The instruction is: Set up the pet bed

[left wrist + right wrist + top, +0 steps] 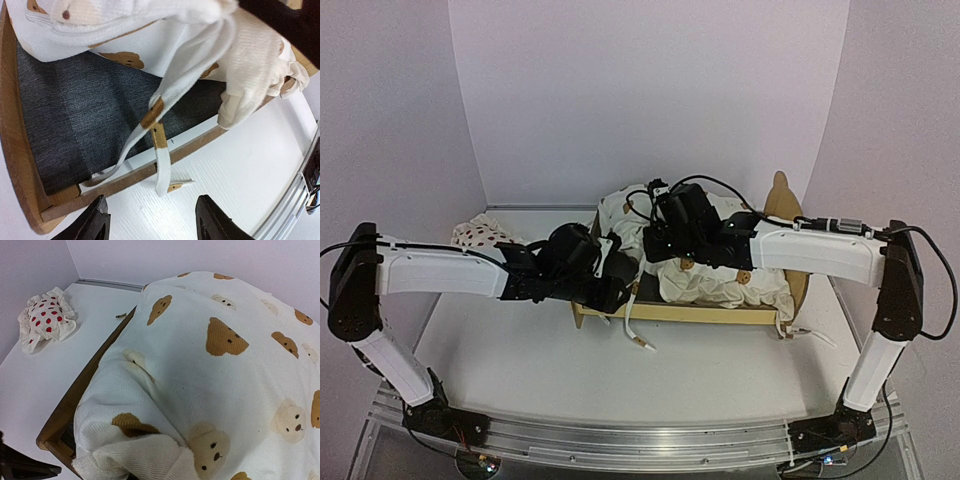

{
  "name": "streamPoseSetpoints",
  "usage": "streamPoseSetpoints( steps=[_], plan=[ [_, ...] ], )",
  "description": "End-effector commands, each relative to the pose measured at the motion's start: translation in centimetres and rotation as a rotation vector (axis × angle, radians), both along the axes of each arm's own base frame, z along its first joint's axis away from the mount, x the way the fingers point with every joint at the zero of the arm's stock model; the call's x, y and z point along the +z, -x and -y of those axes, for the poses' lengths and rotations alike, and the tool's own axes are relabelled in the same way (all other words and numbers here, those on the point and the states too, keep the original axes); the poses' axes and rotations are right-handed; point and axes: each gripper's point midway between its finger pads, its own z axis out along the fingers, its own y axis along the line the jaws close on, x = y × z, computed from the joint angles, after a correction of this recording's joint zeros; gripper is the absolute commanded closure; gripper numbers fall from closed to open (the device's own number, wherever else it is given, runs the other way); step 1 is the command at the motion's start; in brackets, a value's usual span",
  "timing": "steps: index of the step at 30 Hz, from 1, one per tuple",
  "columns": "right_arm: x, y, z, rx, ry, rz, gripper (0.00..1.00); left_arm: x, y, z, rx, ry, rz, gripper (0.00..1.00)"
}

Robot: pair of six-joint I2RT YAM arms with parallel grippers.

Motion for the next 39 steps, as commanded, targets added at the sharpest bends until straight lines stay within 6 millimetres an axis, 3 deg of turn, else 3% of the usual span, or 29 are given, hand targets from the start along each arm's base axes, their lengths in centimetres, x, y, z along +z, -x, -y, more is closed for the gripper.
streamPoseSetpoints(
  steps=[1,4,8,13,19,24,31,39],
  plan=[
    [0.6,-0.2,0.2,-0.009,-0.038,-0.002,1.00,2.5,1.7,-2.1,0.072,-0.021,0.004,0.39],
    [0.8,0.0,0.3,-0.009,-0.042,-0.006,1.00,1.1,3.4,-3.2,0.088,-0.064,-0.037,0.41],
    [0.8,0.2,0.6,-0.012,-0.045,-0.013,1.00,-2.5,5.4,-4.4,0.096,-0.098,-0.118,0.49],
    [0.3,0.5,0.7,-0.011,-0.051,-0.033,1.00,-4.8,5.2,-4.8,0.133,-0.096,-0.116,0.56],
    [-0.1,0.5,0.4,-0.005,-0.054,-0.049,1.00,-4.8,2.1,-5.2,0.220,-0.117,0.006,0.60],
    [-0.1,0.3,0.2,-0.005,-0.055,-0.047,1.00,-5.2,-1.8,-6.6,0.290,-0.109,0.039,0.66],
    [-0.1,-0.2,-0.4,-0.003,-0.048,-0.039,1.00,-4.1,-6.6,-8.1,0.316,-0.054,0.077,0.67],
    [-0.5,-1.1,-1.5,0.001,-0.037,-0.032,1.00,-2.9,-10.8,-7.4,0.288,-0.061,0.149,0.68]
  ],
)
